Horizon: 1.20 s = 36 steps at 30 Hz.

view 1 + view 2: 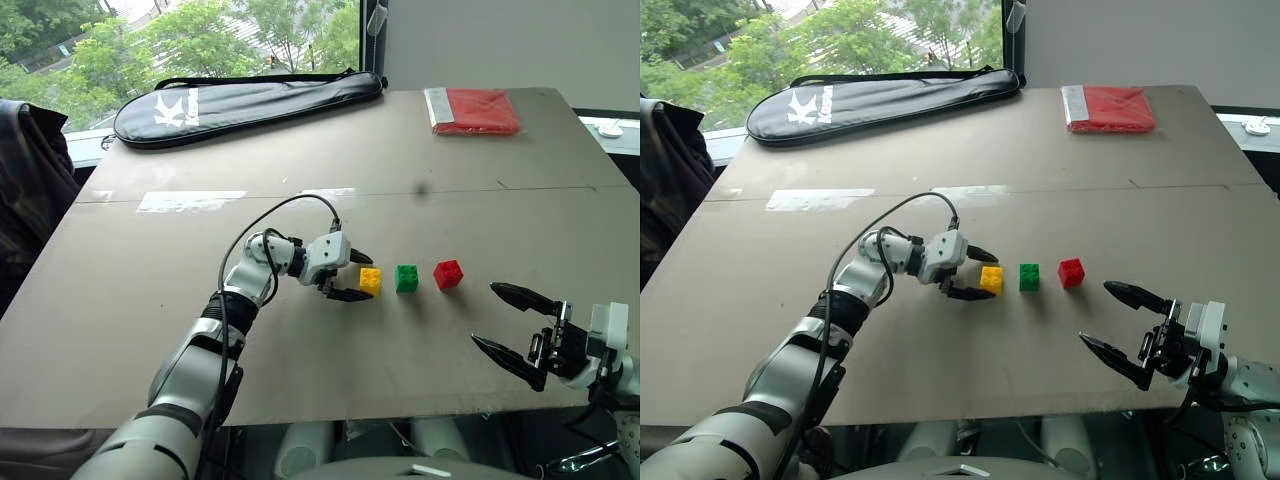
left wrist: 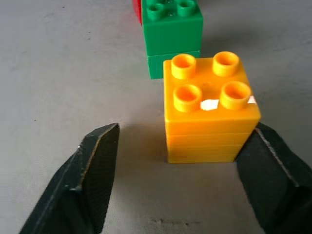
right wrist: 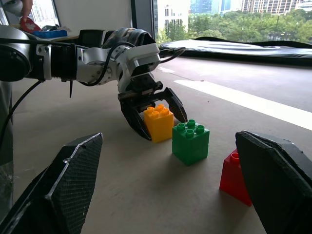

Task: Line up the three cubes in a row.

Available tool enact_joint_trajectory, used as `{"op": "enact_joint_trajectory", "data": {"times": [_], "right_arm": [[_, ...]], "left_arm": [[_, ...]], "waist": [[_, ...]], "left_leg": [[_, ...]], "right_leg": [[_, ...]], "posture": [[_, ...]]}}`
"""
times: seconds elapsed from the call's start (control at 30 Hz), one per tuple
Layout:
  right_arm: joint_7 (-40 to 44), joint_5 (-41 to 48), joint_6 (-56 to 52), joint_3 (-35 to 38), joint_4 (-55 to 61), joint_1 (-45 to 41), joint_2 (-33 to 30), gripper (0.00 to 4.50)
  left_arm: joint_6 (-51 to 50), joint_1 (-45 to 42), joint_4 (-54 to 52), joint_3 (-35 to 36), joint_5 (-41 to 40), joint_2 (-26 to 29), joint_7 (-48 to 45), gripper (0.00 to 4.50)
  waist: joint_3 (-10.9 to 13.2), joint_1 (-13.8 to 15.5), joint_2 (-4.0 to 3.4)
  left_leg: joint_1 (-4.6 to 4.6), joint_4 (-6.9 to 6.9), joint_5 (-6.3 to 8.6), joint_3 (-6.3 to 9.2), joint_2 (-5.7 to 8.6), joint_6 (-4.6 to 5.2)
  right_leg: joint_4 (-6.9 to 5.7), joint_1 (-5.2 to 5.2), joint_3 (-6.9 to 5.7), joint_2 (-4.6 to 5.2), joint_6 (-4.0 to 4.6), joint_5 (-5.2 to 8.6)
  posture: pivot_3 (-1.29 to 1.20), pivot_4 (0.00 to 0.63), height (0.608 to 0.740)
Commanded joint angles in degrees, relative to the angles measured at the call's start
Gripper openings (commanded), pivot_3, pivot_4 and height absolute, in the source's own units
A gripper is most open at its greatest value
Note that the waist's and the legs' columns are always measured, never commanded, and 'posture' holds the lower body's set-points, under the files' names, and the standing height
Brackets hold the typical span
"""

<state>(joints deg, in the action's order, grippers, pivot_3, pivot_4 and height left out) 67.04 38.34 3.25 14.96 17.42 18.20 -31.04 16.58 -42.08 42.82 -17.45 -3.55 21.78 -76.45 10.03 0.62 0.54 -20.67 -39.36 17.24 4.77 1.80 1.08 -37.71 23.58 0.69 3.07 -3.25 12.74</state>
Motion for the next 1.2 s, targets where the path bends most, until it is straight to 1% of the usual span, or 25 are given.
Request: {"op": "enact_joint_trajectory", "data": {"times": [0.03, 0.17, 0.2, 0.27, 0.37, 0.47, 0.53, 0.63, 0.7, 0.8, 0.97, 1.07, 1.2], "right_arm": [[0.08, 0.25, 0.91, 0.92, 0.99, -0.24, -0.23, 4.50], [-0.03, 0.19, 0.80, 0.95, 1.09, -0.18, -0.30, 4.50], [-0.08, 0.17, 0.76, 0.94, 1.18, -0.07, -0.31, 4.50], [-0.06, 0.13, 0.70, 0.94, 1.31, 0.26, -0.34, 4.50], [0.34, 0.12, 0.69, 1.05, 0.84, 0.65, -0.54, 4.50], [1.69, -0.57, 1.31, 0.85, -0.92, 0.91, -0.99, 4.50], [2.07, -0.63, 1.50, 0.95, -2.20, 0.94, -0.85, 4.50], [1.39, -0.75, 1.62, 1.62, -4.75, 0.72, -0.36, 4.50], [1.46, -1.40, 1.75, 1.77, -6.36, 0.75, -0.73, 4.50], [1.19, -3.01, 2.21, 2.17, -8.66, 0.63, -1.51, 4.50], [1.14, -5.00, 2.28, 2.77, -11.60, -0.34, -3.29, 4.50], [0.98, -6.29, 2.82, 2.82, -13.74, -1.13, -3.77, 4.50], [0.04, -7.86, 2.87, 2.53, -15.90, -1.80, -3.72, 4.50]], "left_arm": [[-1.10, 1.95, 2.15, -1.38, 3.45, 1.09, 0.81, 4.46], [-1.72, 3.25, 0.23, -0.89, 2.64, 2.14, 0.21, 4.46], [-2.87, 4.46, -1.87, -0.31, 1.55, 2.78, -0.42, 4.46], [-6.39, 8.16, -8.39, 1.03, -1.35, 4.83, -2.40, 4.46], [-10.97, 13.59, -16.44, 2.30, -3.33, 8.92, -3.10, 4.46], [-16.16, 20.62, -25.75, 3.95, -5.51, 14.02, -3.28, 4.46], [-19.30, 25.29, -32.05, 5.54, -7.82, 16.54, -2.68, 4.46], [-25.14, 32.67, -42.11, 9.13, -11.61, 18.58, 1.29, 4.46], [-28.40, 36.47, -47.07, 11.57, -12.94, 18.79, 5.31, 4.46], [-31.30, 41.05, -52.11, 14.96, -12.95, 17.29, 13.45, 4.46], [-32.63, 49.65, -59.94, 18.42, -12.15, 15.35, 22.96, 4.46], [-33.12, 54.80, -63.17, 20.07, -12.70, 14.65, 26.35, 4.46], [-31.05, 60.03, -64.70, 20.27, -12.96, 14.08, 27.69, 4.46]], "waist": [[0.00, -0.01, 0.00], [-0.01, -0.14, -0.01], [-0.02, -0.28, -0.03], [-0.03, -1.01, -0.05], [-0.04, -2.03, -0.07], [-0.04, -2.26, -0.08], [-0.05, -2.41, -0.10], [-0.05, -2.29, -0.15], [-0.04, -2.00, -0.15], [-0.03, -1.36, -0.17], [-0.01, -1.36, -0.18], [-0.01, -1.33, -0.18], [-0.01, -1.22, -0.20]], "left_leg": [[0.00, 0.00, 0.00, -0.01, 0.00, 0.00], [0.01, 0.00, 0.00, -0.01, 0.00, 0.00], [0.03, 0.00, 0.00, -0.01, -0.02, 0.00], [0.04, 0.05, 0.00, -0.01, -0.10, 0.00], [0.03, 0.18, 0.01, -0.06, -0.14, -0.01], [0.03, 0.20, 0.02, -0.04, -0.22, -0.02], [0.05, 0.23, 0.02, -0.09, -0.27, -0.03], [0.04, 0.23, 0.03, -0.14, -0.31, -0.03], [0.03, 0.23, 0.03, -0.13, -0.32, -0.03], [0.02, 0.22, 0.03, -0.10, -0.32, -0.03], [0.01, 0.22, 0.03, -0.08, -0.33, -0.03], [-0.01, 0.22, 0.03, -0.10, -0.34, -0.04], [-0.01, 0.22, 0.03, -0.10, -0.34, -0.04]], "right_leg": [[0.01, 0.00, 0.00, 0.00, 0.00, 0.00], [-0.01, 0.00, 0.02, 0.00, 0.00, 0.00], [-0.01, 0.00, 0.02, -0.01, 0.00, 0.00], [-0.03, 0.01, 0.02, -0.05, 0.01, 0.01], [-0.02, 0.11, 0.09, -0.08, 0.04, 0.00], [0.00, 0.15, 0.09, -0.05, 0.33, -0.08], [0.02, 0.14, 0.15, 0.05, 0.33, -0.07], [0.07, 0.14, 0.18, 0.11, 0.36, -0.01], [0.09, 0.13, 0.25, 0.18, 0.27, 0.14], [0.08, 0.13, 0.29, 0.19, 0.33, 0.19], [0.07, 0.14, 0.28, 0.17, 0.33, 0.19], [0.09, 0.14, 0.29, 0.16, 0.33, 0.19], [0.08, 0.13, 0.29, 0.16, 0.34, 0.20]], "posture": [[0.00, 0.150, 0.701], [0.00, 0.150, 0.701], [0.00, 0.150, 0.701], [0.00, 0.150, 0.701], [0.00, 0.150, 0.701], [0.00, 0.150, 0.701], [0.00, 0.150, 0.701], [0.00, 0.150, 0.701], [0.00, 0.150, 0.701], [0.00, 0.150, 0.701], [0.00, 0.150, 0.701], [0.00, 0.150, 0.701], [0.00, 0.150, 0.701]]}}
